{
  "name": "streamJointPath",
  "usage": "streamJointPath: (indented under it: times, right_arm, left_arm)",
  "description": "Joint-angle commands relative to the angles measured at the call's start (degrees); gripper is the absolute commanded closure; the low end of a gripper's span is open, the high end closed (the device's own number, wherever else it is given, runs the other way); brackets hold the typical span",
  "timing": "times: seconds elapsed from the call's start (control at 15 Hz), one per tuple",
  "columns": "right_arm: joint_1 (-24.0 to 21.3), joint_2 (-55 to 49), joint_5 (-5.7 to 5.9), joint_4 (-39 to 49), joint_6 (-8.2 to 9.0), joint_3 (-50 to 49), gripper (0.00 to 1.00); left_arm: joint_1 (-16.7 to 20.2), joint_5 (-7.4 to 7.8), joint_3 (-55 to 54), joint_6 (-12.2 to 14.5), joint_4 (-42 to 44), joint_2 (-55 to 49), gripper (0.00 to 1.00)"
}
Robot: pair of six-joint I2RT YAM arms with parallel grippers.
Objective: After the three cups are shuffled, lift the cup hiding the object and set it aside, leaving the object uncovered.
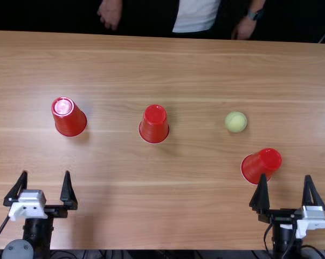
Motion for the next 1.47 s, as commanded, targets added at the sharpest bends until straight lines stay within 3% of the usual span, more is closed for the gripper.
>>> streamJointPath:
  times: [0.0,0.13,0.33,1.4]
  right_arm:
    - [-0.5,-0.4,-0.29,0.9,0.37,-3.3,0.0]
    - [-0.5,-0.4,-0.29,2.3,0.05,-7.3,0.0]
    - [-0.5,-0.4,-0.29,3.6,-0.05,-12.9,0.0]
    - [-0.4,-0.4,-0.29,2.3,0.26,-12.9,0.0]
  left_arm:
    - [0.9,-3.03,-3.2,0.3,3.6,-0.6,0.0]
    - [0.9,-3.98,-5.5,0.3,5.5,-0.6,0.0]
    - [0.9,-3.56,-8.6,0.3,5.7,-0.6,0.0]
    - [0.9,-3.35,-9.5,-0.1,3.3,-0.6,0.0]
